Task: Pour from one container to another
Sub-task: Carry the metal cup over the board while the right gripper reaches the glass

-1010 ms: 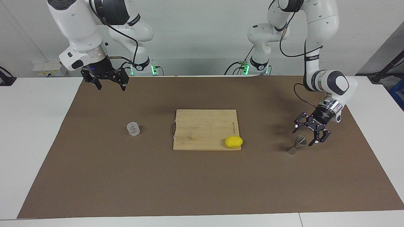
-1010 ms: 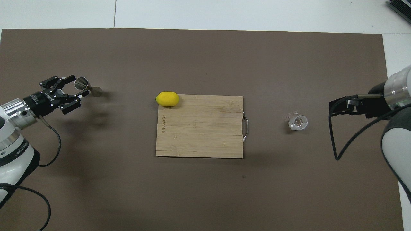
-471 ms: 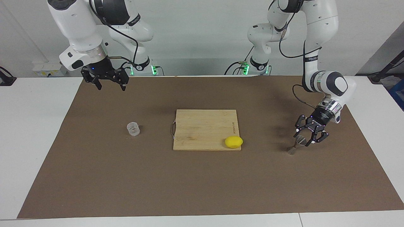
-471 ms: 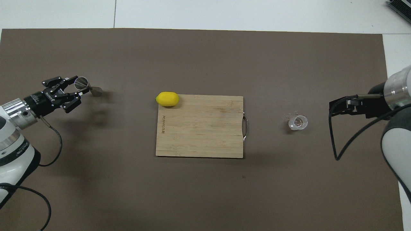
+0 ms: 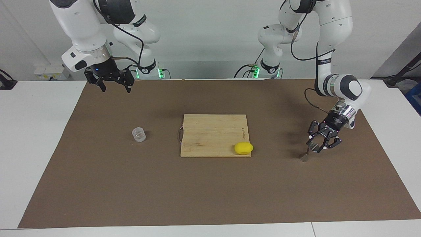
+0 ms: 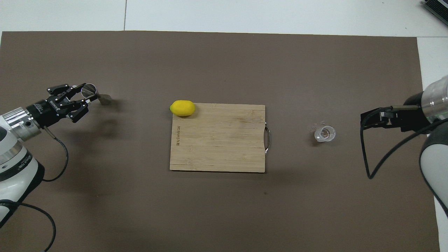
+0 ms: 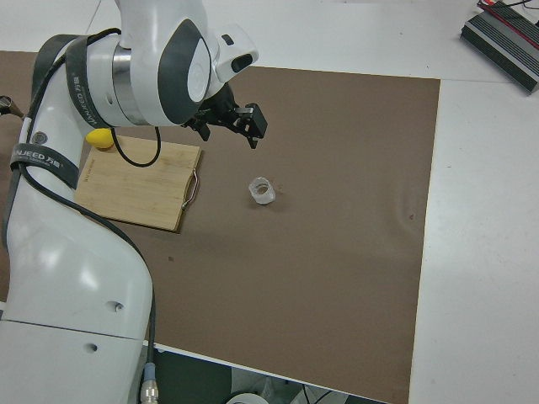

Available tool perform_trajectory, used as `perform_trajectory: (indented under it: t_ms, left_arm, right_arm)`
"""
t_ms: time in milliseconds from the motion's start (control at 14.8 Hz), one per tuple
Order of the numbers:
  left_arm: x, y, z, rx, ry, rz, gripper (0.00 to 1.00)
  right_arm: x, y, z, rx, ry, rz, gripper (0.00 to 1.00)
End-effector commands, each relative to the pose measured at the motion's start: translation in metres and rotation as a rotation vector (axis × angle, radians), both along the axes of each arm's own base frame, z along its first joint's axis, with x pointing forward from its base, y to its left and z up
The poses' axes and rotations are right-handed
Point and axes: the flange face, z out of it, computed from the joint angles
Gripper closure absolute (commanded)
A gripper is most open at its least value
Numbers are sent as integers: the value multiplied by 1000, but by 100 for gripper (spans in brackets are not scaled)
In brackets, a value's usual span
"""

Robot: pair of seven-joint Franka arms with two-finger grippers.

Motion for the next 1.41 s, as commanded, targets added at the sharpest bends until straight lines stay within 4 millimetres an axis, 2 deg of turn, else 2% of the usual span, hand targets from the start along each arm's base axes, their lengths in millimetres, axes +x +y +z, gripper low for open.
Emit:
perform_trajectory:
  t_ms: [0, 202, 269, 404, 539, 741, 875, 1010, 1212, 1347]
  left_arm:
    - [-4, -5, -5, -5, 0, 13, 100]
    - [0, -11, -1, -17, -6, -2, 100]
    - [4, -16, 4, -27, -16, -21, 100]
    - [14, -40, 21, -81, -55, -101, 100]
    - [21, -76, 35, -132, -79, -190, 100]
    - [26, -149, 61, -154, -117, -305, 100]
    - [19, -203, 75, -149, -99, -355, 100]
    - [9, -251, 85, -145, -91, -373, 100]
    - [-6, -305, 85, -176, -78, -361, 100]
    - [-19, -338, 81, -158, -66, -372, 100]
  right_arm:
    - [-10, -3, 4, -6, 1, 1, 0]
    - [-11, -11, 8, -4, -9, -19, 0]
    - [-9, -6, 10, 1, -27, -15, 0]
    - [-6, 0, 8, 24, -45, -109, 0]
    - [-3, 0, 0, 26, -30, -218, 0]
    - [3, 4, -20, 58, 16, -444, 0]
    - [7, 3, -39, 139, 74, -652, 0]
    - [11, 3, -56, 147, 98, -807, 0]
    - [16, -1, -88, 163, 154, -1027, 0]
    - [26, -23, -123, 212, 263, -1181, 0]
